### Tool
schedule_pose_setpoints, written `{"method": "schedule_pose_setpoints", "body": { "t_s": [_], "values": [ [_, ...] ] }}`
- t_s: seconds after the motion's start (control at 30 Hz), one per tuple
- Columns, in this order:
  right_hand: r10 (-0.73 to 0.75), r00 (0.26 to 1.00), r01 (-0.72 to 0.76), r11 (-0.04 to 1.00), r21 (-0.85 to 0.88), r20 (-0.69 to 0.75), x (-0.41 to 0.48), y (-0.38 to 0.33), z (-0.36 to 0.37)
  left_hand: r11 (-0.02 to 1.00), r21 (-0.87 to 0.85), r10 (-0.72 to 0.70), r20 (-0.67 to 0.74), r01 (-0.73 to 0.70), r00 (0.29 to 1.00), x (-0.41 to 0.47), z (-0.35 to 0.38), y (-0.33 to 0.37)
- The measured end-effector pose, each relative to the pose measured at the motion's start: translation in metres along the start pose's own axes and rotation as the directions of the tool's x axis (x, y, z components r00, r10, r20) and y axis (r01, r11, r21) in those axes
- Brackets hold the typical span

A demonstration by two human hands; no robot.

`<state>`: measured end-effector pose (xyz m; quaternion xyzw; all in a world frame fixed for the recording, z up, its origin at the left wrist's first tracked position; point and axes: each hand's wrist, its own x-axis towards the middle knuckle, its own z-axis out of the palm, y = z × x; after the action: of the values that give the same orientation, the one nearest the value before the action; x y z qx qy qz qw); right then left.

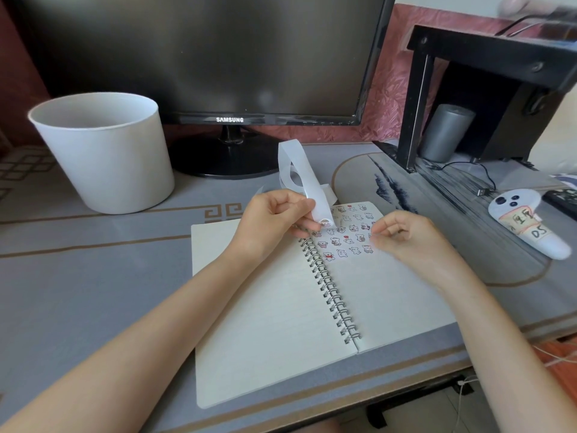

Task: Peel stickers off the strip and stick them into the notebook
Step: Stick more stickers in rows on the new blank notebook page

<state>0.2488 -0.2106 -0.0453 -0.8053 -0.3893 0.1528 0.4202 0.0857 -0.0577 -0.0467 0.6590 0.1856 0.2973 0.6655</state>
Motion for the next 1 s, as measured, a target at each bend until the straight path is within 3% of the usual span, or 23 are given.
{"method": "schedule_pose_setpoints", "body": {
  "t_s": [0.13, 0.3, 0.43, 0.63, 1.0],
  "values": [
    [-0.194, 0.979, 0.197, 0.980, 0.040, -0.067, -0.003, -0.020, 0.007, 1.000, 0.007, 0.014, -0.007, -0.014, 1.000, 0.000, 0.000, 0.000],
    [-0.364, 0.931, 0.364, 0.931, -0.011, -0.021, -0.002, -0.040, 0.022, 0.999, 0.001, 0.033, -0.015, -0.033, 0.999, 0.000, -0.001, 0.000],
    [-0.382, 0.922, 0.380, 0.924, -0.043, -0.060, -0.002, -0.043, 0.034, 0.999, 0.007, 0.042, -0.016, -0.041, 0.999, 0.000, -0.001, 0.000],
    [-0.336, 0.930, 0.354, 0.928, 0.116, -0.151, -0.004, -0.046, 0.034, 0.999, -0.003, 0.043, 0.043, -0.043, 0.998, 0.000, 0.000, 0.001],
    [-0.322, 0.938, 0.336, 0.935, 0.112, -0.126, -0.005, -0.045, 0.037, 0.999, -0.001, 0.033, 0.065, -0.033, 0.997, -0.001, 0.000, -0.001]
  ]
}}
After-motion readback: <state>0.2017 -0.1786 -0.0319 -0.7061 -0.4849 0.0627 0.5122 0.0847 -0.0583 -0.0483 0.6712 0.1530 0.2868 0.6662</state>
